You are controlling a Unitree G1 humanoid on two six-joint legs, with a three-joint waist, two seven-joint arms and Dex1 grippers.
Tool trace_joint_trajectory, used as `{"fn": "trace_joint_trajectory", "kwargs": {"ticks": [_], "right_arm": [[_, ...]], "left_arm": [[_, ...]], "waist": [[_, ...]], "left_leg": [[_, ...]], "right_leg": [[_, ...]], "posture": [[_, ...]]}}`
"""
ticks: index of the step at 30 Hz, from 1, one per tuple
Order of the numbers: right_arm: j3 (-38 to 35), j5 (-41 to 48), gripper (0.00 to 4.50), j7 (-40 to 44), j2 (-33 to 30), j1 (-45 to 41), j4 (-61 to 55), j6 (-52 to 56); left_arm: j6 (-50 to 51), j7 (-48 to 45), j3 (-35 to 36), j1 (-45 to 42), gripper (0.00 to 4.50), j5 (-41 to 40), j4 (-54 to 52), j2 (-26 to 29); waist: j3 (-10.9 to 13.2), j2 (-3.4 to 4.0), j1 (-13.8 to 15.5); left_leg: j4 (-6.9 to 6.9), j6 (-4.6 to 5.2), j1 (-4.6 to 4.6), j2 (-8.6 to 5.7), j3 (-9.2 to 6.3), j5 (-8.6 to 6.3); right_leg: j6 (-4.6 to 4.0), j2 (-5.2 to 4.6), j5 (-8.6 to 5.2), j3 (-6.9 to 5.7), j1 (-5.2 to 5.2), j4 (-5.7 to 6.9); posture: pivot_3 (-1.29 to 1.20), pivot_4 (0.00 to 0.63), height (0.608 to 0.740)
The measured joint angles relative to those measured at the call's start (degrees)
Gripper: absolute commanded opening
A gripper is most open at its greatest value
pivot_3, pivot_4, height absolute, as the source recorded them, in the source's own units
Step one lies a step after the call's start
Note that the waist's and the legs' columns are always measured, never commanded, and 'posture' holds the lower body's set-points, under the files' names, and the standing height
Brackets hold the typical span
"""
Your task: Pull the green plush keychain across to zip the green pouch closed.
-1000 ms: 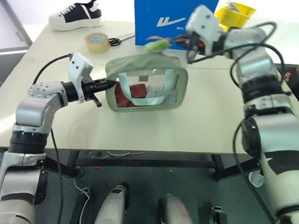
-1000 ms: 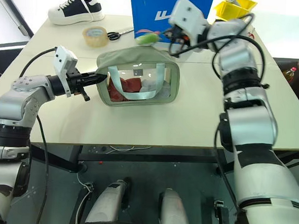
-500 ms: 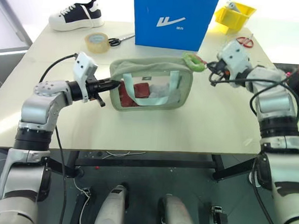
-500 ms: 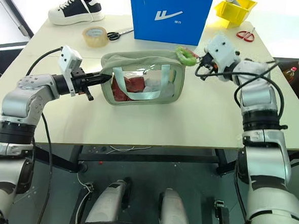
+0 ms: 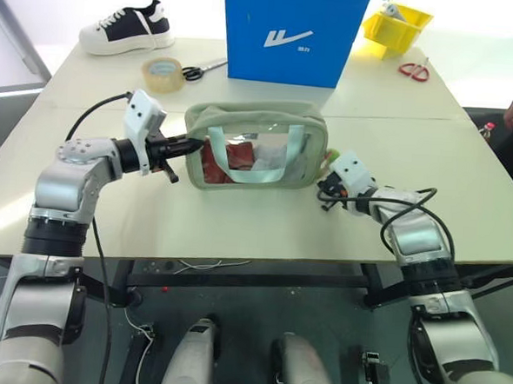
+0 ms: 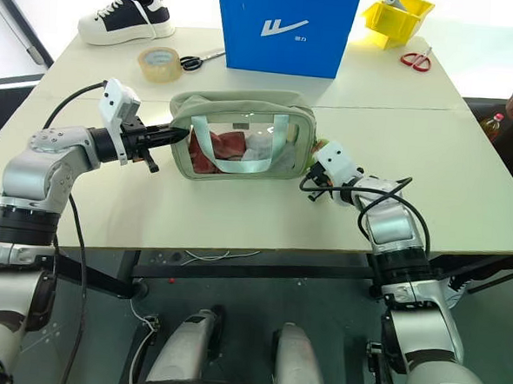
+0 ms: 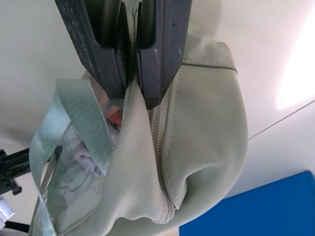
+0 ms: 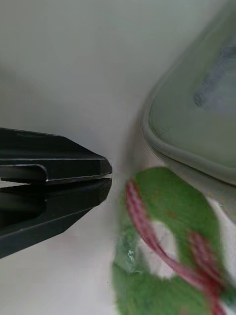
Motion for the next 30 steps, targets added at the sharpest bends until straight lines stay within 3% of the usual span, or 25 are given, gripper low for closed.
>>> {"fn": "trace_joint_trajectory", "kwargs": {"ticks": [6,7,9,11,16,21,30], "right_arm": [[-0.45,1.77,0.09,-0.13,0.03,-2.14,0.39,-0.02],[-0.62,2.28,0.34,0.82,-0.95,-2.47,0.27,0.01],[-1.18,3.55,0.92,3.06,-2.80,-3.07,0.06,0.45],[-1.58,4.79,1.91,6.12,-5.14,-3.41,-1.37,1.22],[-1.90,7.04,4.43,14.92,-14.20,-5.99,-5.09,2.55],[-2.36,11.27,4.50,21.98,-18.43,-8.22,-7.60,4.45],[-5.80,19.45,4.50,25.55,-20.33,-10.42,-13.93,10.90]], "left_arm": [[-0.04,-0.07,0.00,-0.02,0.00,0.02,0.00,0.14],[-0.05,-0.07,0.00,-0.02,0.00,0.03,0.00,0.18],[-0.05,-0.07,0.00,-0.02,0.00,0.11,0.00,0.36],[-0.05,-0.07,0.00,-0.03,0.00,0.29,0.00,0.51],[0.58,-0.54,0.29,-0.03,2.03,0.35,0.18,1.28],[4.78,-3.13,2.15,-0.03,4.39,-3.22,-0.30,3.45],[15.98,-6.41,12.82,3.85,4.39,-10.84,-8.23,17.09]], "waist": [[0.00,0.00,0.09],[0.00,0.00,0.09],[0.00,0.00,0.10],[0.00,0.00,0.09],[0.02,0.03,0.04],[0.03,0.01,-0.10],[0.06,0.03,0.00]], "left_leg": [[0.00,0.00,-0.02,0.00,0.01,0.00],[0.00,0.00,-0.03,0.00,0.01,0.00],[0.00,0.00,-0.03,0.00,0.02,0.00],[0.00,0.00,-0.03,0.00,0.02,0.00],[0.00,0.01,-0.04,0.00,0.04,-0.01],[-0.01,0.01,-0.04,0.04,0.04,-0.01],[-0.06,0.01,-0.08,0.14,0.00,-0.04]], "right_leg": [[0.00,-0.01,0.00,0.00,-0.02,0.00],[0.00,-0.01,0.00,0.00,-0.03,0.00],[0.00,-0.02,0.00,0.01,-0.03,-0.01],[0.00,-0.01,0.00,0.01,-0.03,-0.01],[0.00,-0.02,0.00,0.01,-0.06,-0.01],[0.00,-0.02,0.00,0.02,-0.07,-0.03],[-0.02,-0.18,-0.01,0.05,-0.15,-0.11]], "posture": [[0.00,0.150,0.740],[0.00,0.150,0.740],[0.00,0.150,0.740],[0.00,0.150,0.740],[0.00,0.150,0.740],[0.00,0.150,0.740],[0.00,0.150,0.740]]}}
